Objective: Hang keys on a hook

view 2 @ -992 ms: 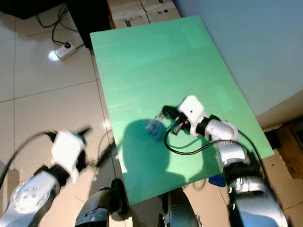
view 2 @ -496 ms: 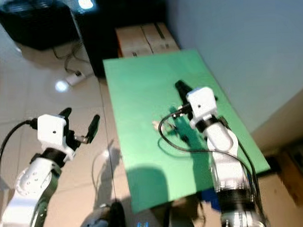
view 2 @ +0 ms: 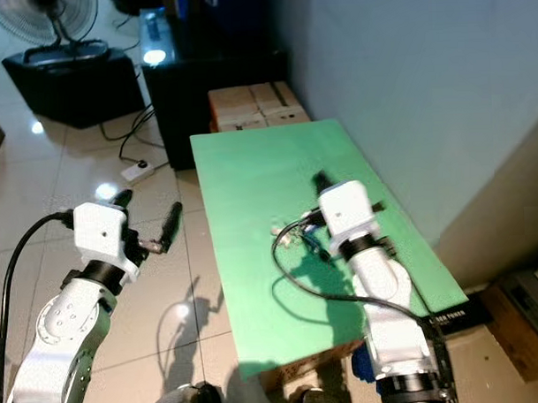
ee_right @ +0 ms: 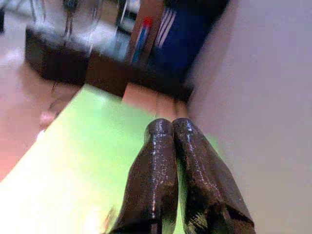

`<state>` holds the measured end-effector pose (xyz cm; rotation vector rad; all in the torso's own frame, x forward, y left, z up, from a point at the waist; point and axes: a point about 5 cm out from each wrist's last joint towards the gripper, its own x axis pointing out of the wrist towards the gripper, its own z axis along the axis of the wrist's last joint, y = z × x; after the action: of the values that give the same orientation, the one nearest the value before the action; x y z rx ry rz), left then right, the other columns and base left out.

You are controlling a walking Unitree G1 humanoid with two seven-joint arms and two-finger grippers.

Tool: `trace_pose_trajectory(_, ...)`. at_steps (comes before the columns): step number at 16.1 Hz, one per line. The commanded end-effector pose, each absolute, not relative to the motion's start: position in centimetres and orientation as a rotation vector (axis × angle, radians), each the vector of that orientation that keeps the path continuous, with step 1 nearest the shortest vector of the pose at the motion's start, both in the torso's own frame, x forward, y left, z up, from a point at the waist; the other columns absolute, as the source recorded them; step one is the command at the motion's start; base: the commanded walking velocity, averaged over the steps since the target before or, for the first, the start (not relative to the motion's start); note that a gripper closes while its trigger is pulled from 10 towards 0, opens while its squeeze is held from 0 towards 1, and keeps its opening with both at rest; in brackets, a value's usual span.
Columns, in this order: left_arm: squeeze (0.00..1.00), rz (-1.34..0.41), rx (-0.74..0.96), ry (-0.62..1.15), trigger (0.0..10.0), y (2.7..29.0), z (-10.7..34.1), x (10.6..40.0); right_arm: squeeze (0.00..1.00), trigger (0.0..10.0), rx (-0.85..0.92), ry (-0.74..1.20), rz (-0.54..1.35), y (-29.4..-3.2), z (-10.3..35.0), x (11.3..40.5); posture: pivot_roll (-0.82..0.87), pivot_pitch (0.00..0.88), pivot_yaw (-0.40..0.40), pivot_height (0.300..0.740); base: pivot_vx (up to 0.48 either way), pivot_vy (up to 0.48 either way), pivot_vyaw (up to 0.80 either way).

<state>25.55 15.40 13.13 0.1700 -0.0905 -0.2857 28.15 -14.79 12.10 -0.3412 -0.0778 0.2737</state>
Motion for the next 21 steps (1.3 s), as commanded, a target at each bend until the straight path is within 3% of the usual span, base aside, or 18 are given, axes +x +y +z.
trace_pose_trajectory(1,0.0,-0.323,0.203,-0.081,10.0,15.0,12.7,25.3,0.0,10.0,-0.318,0.016,0.276,-15.0,10.6,27.8,-0.08,0.071,0.018,0.74,0.0,0.0,0.0)
trace_pose_trajectory(2,0.0,-0.342,0.213,-0.1,10.0,14.0,13.0,24.9,1.0,10.0,-0.243,0.054,0.254,-15.8,10.1,27.2,-0.08,0.082,0.016,0.74,0.0,0.0,0.0)
trace_pose_trajectory(3,0.0,-0.354,0.156,-0.086,10.0,13.8,13.1,24.9,1.0,10.0,-0.189,0.091,0.24,-16.8,9.6,26.4,-0.08,0.095,0.016,0.74,0.0,0.0,0.0)
trace_pose_trajectory(7,0.0,-0.363,0.212,-0.045,10.0,14.2,12.3,25.4,1.0,10.0,-0.203,0.204,0.182,-18.2,7.1,25.5,-0.08,0.106,0.019,0.74,0.0,0.0,0.0)
trace_pose_trajectory(9,0.0,-0.343,0.219,-0.041,10.0,14.9,12.1,25.8,1.0,10.0,-0.21,0.202,0.173,-17.8,7.4,25.8,-0.09,0.103,0.015,0.74,0.0,0.0,0.0)
trace_pose_trajectory(10,0.0,-0.338,0.21,-0.044,10.0,15.0,12.1,26.0,0.99,10.0,-0.232,0.177,0.167,-16.4,8.0,26.6,-0.09,0.096,0.013,0.74,0.0,0.0,0.0)
trace_pose_trajectory(11,0.0,-0.339,0.218,-0.049,10.0,15.0,12.2,26.2,0.85,10.0,-0.231,0.171,0.16,-15.9,8.2,26.8,-0.09,0.093,0.012,0.74,0.0,0.0,0.0)
trace_pose_trajectory(12,0.0,-0.344,0.229,-0.06,10.0,14.9,12.2,26.3,0.0,10.0,-0.243,0.156,0.16,-15.7,8.4,26.6,-0.1,0.084,0.014,0.74,0.0,0.0,0.0)
trace_pose_trajectory(18,0.0,-0.343,0.254,-0.078,10.0,15.0,11.3,26.2,0.0,10.0,-0.248,0.099,0.124,-15.6,9.4,25.9,-0.11,0.069,-0.007,0.74,0.0,0.0,0.0)
trace_pose_trajectory(21,0.0,-0.353,0.242,-0.102,10.0,14.3,11.4,25.9,0.0,10.0,-0.23,0.099,0.135,-15.8,9.2,25.6,-0.1,0.065,-0.018,0.74,0.32,0.0,-0.43)
